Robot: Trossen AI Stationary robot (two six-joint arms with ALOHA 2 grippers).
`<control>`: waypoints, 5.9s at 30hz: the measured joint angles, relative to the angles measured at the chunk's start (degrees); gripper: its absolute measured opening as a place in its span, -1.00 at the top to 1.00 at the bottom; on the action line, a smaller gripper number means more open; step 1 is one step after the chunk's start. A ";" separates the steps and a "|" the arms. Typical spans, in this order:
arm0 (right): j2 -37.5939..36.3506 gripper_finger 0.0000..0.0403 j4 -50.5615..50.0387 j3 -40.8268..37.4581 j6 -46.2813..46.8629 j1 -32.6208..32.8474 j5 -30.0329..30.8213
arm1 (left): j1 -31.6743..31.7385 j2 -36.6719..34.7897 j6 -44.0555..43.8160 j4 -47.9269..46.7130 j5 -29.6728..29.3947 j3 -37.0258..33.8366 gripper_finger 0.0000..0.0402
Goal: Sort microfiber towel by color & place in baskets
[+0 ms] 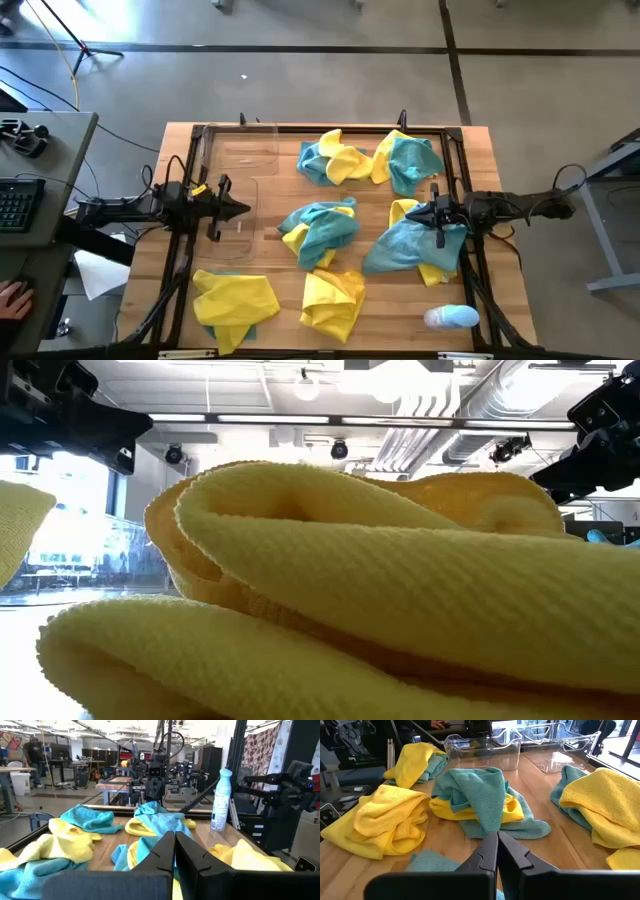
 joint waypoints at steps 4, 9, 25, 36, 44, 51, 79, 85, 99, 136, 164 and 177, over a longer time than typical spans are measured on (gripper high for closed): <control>0.00 1.00 0.00 0.00 0.02 0.00 0.02 | 0.00 0.00 0.00 0.00 -0.01 0.01 1.00; 0.00 1.00 0.00 0.00 0.02 0.00 0.02 | 0.00 0.00 0.00 0.00 0.00 0.02 1.00; 0.00 1.00 0.00 0.00 0.02 0.00 0.00 | -0.02 0.00 0.00 -0.02 0.00 0.02 1.00; -0.02 1.00 0.00 0.00 0.01 0.01 0.01 | 0.00 0.00 0.02 -0.01 -0.01 0.01 1.00; 0.00 1.00 0.00 -0.01 0.01 0.00 0.01 | 0.00 0.00 0.00 -0.02 0.00 0.00 1.00; -0.01 1.00 0.00 -0.01 0.00 0.00 0.01 | -0.01 0.00 0.01 0.00 0.00 0.01 1.00; -0.02 1.00 0.00 -0.01 0.02 0.01 0.02 | 0.00 0.00 0.00 0.00 -0.02 0.02 1.00; 0.00 1.00 0.86 0.00 0.08 0.00 0.00 | -0.02 0.00 0.01 -0.01 -0.01 0.02 1.00; 1.01 1.00 8.63 -0.02 3.40 -0.04 6.81 | -0.02 0.00 0.02 -0.04 0.00 0.01 1.00; 73.34 0.67 -52.96 53.52 66.64 0.27 3.71 | -0.01 0.00 0.01 -0.22 -0.01 0.01 1.00; 75.63 -0.07 -39.58 35.39 79.74 4.63 -9.49 | -0.02 0.00 0.00 -0.22 -0.01 0.02 1.00; 75.63 0.10 -39.23 35.17 79.76 4.63 -6.93 | -0.01 0.00 -9.13 1.84 0.01 0.00 1.00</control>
